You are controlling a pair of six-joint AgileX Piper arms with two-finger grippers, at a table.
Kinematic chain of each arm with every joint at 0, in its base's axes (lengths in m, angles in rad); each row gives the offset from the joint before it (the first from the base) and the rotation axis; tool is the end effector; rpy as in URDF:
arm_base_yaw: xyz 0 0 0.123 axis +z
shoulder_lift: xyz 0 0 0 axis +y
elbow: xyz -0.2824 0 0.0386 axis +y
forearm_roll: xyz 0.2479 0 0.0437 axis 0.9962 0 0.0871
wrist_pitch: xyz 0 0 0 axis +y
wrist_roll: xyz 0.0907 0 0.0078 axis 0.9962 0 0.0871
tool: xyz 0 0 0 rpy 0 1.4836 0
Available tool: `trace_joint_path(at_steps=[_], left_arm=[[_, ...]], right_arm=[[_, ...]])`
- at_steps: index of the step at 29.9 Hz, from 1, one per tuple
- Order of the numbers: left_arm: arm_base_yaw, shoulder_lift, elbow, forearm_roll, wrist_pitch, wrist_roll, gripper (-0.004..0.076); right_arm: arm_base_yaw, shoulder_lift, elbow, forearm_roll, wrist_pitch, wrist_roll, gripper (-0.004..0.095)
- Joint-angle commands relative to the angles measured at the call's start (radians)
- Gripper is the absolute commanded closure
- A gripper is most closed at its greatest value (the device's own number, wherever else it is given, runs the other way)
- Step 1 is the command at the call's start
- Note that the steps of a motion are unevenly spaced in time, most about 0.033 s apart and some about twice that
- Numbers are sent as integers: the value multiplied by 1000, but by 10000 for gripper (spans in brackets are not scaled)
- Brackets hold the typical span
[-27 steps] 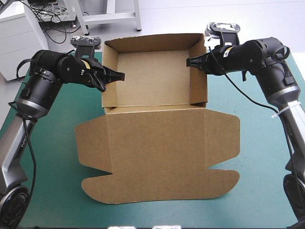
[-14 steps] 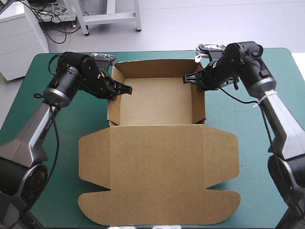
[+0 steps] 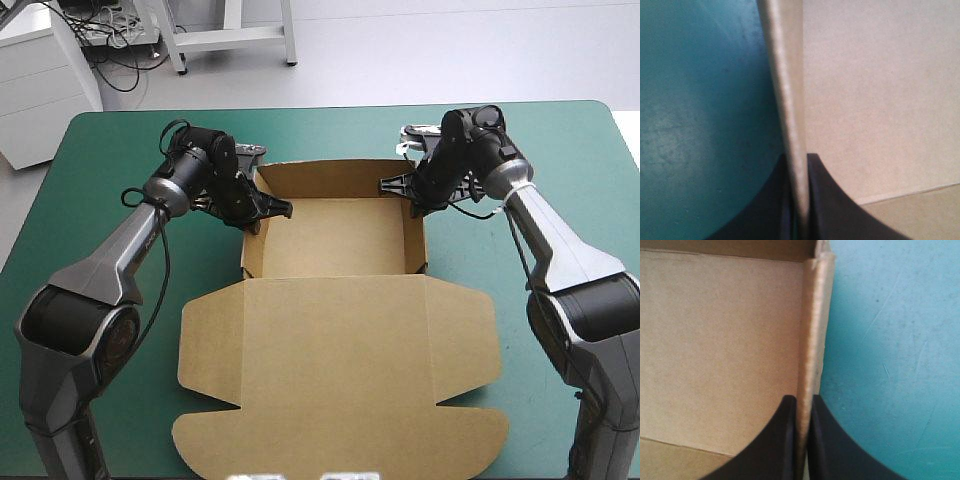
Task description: Fold the box
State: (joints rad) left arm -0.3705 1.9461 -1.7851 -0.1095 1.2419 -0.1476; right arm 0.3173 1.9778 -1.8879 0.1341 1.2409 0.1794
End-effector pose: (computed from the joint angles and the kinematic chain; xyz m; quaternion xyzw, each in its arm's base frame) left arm 0.3825 -0.1587 0.2874 0.0993 0.9855 -0.0844 0.1090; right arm 0.4023 0.1442 0.3028 -0.0568 0.9829 0.1040 0.1413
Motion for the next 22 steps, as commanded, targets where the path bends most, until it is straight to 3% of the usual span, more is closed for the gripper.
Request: trace_joint_path(at_steps=[1,7,12,15,20,22], left_arm=[[-13,-51,-31,-51,-24,12,756],[-13,-37,-31,-66,-23,14,756],[-11,-35,-31,-91,56,21,724],[-11,-47,-31,-88,58,28,575],[-11,-77,-31,-89,58,20,245],[-11,-89,-31,-80,58,11,168]], right_arm=[[4,-42,-25,40,7,-7,925],[4,-33,-25,37,7,-28,926],[4,-42,-25,38,7,-28,882],[4,-57,-25,43,7,-28,693],[4,-96,-25,35,7,-16,226],[4,-109,-25,24,7,-5,136]])
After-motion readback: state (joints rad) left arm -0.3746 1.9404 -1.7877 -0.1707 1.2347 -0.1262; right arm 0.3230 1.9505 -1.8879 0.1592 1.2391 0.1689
